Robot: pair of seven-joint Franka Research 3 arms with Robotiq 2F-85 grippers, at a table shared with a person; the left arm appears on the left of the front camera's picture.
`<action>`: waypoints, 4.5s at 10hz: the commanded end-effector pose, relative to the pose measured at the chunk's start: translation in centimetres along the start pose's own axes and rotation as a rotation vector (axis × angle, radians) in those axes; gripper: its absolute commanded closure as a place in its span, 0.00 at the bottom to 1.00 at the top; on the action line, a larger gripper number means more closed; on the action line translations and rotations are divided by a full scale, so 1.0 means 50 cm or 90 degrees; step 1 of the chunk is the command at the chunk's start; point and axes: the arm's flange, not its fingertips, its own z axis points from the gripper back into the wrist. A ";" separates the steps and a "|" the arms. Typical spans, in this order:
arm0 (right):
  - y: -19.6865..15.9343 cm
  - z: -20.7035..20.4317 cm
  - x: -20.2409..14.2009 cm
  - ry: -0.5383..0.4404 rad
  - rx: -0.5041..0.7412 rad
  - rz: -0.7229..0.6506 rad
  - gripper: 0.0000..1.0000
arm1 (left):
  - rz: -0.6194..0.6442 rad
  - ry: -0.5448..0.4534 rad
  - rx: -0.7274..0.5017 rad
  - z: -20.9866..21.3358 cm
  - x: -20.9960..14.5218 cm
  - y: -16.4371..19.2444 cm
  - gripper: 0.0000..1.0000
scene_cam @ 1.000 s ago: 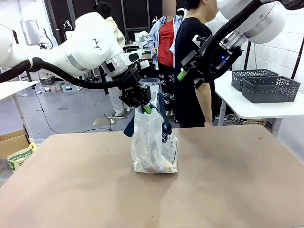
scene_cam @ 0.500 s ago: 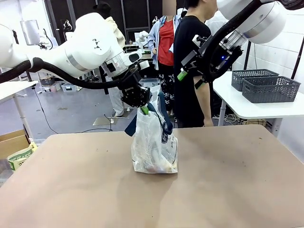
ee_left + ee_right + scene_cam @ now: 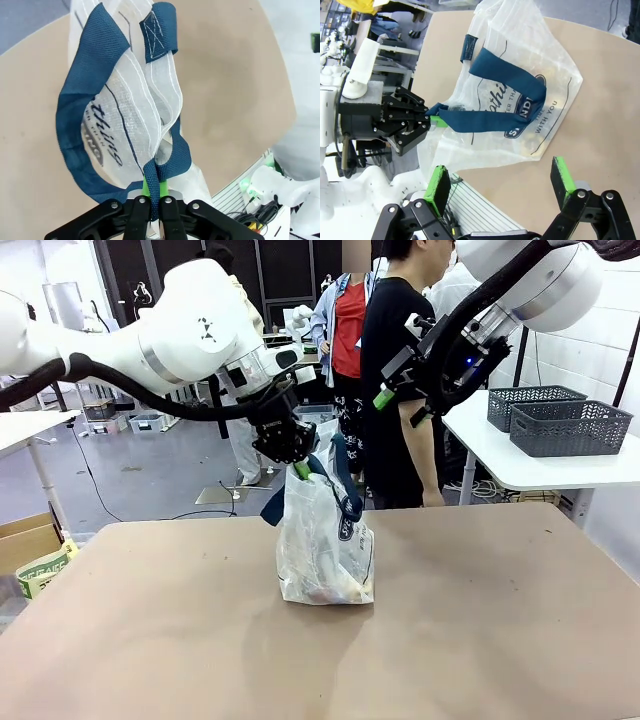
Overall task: Transfer purchased items from the store into the shopping bag.
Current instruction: Move the Reusable shopping bag to the right side of the table.
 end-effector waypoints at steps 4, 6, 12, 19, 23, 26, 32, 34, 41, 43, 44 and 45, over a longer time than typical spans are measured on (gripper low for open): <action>0.002 0.000 0.000 -0.006 -0.002 -0.009 0.00 | 0.027 0.059 0.150 0.080 0.106 -0.021 1.00; 0.002 0.000 0.000 -0.006 -0.002 -0.009 0.00 | 0.020 0.062 0.190 0.119 0.125 -0.013 1.00; 0.002 0.000 0.000 -0.006 -0.002 -0.009 0.00 | 0.104 0.034 0.268 0.251 0.098 0.091 1.00; 0.002 0.000 0.000 -0.006 -0.002 -0.009 0.00 | 0.196 0.014 0.272 0.369 -0.021 0.298 1.00; 0.002 0.000 0.000 -0.006 -0.002 -0.009 0.00 | 0.201 -0.007 0.283 0.377 -0.111 0.431 1.00; 0.002 0.000 0.000 -0.006 -0.002 -0.009 0.00 | 0.179 -0.051 0.263 0.364 -0.156 0.548 1.00; 0.002 0.000 0.000 -0.006 -0.002 -0.009 0.00 | 0.199 -0.066 0.235 0.325 -0.228 0.650 1.00; 0.002 0.000 0.000 -0.006 -0.002 -0.009 0.00 | 0.211 -0.063 0.221 0.308 -0.256 0.668 1.00; 0.002 0.000 0.000 -0.006 -0.002 -0.009 0.00 | 0.234 -0.015 0.225 0.274 -0.268 0.682 1.00; 0.002 0.000 0.000 -0.006 -0.002 -0.009 0.00 | 0.234 -0.015 0.225 0.274 -0.268 0.682 1.00; 0.002 0.000 0.000 -0.006 -0.002 -0.009 0.00 | 0.234 -0.015 0.225 0.274 -0.268 0.682 1.00; 0.002 0.000 0.000 -0.006 -0.002 -0.009 0.00 | 0.234 -0.015 0.225 0.274 -0.268 0.682 1.00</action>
